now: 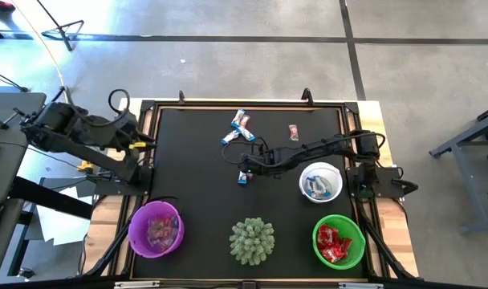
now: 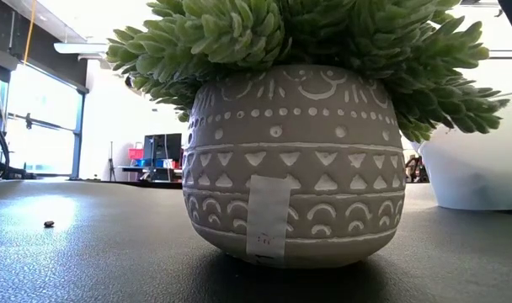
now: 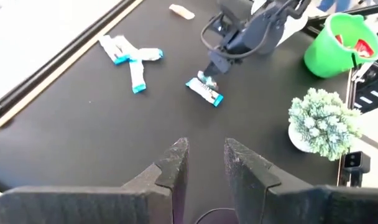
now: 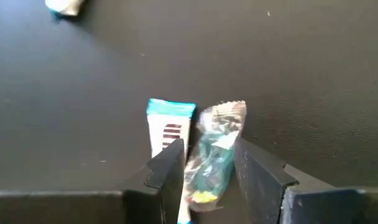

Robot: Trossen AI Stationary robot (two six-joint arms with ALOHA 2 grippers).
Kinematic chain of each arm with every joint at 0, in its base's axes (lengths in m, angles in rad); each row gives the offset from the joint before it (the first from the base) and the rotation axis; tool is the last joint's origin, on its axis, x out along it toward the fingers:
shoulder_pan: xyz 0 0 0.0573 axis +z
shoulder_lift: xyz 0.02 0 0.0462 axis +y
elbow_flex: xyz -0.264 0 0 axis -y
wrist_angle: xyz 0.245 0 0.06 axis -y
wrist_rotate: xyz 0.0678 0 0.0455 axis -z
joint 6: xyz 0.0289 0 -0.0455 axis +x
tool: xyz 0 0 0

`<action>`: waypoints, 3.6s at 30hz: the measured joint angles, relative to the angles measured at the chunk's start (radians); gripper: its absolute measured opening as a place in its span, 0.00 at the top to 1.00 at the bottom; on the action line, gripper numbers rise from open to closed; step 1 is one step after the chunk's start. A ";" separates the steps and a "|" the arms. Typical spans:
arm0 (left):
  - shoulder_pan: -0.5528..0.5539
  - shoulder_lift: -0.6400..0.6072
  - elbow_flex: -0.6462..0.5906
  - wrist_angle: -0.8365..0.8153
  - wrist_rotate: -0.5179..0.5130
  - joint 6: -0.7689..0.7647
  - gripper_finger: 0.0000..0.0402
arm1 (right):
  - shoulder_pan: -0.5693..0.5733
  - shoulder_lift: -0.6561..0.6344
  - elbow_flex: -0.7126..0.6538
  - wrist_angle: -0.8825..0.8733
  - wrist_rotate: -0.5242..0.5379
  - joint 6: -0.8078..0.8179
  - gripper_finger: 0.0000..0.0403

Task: Sort candy
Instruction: Put the transparent candy wrapper into the purple bucket

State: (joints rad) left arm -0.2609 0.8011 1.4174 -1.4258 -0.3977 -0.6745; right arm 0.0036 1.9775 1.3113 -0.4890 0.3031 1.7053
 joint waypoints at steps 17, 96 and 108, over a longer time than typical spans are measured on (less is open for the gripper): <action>0.013 -0.063 0.000 0.001 0.001 0.093 0.78 | -0.015 0.058 0.004 0.026 -0.076 0.068 0.70; 0.013 0.145 0.000 0.756 -0.084 0.667 0.78 | 0.074 0.053 1.027 0.204 0.213 -1.400 0.99; 0.013 0.178 0.000 0.792 -0.262 0.703 0.78 | 0.099 0.053 1.027 0.201 0.203 -1.453 0.99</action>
State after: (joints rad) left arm -0.2478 0.9793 1.4170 -0.6338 -0.6598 0.0289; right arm 0.1030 2.0308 2.3383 -0.2883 0.5060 0.2523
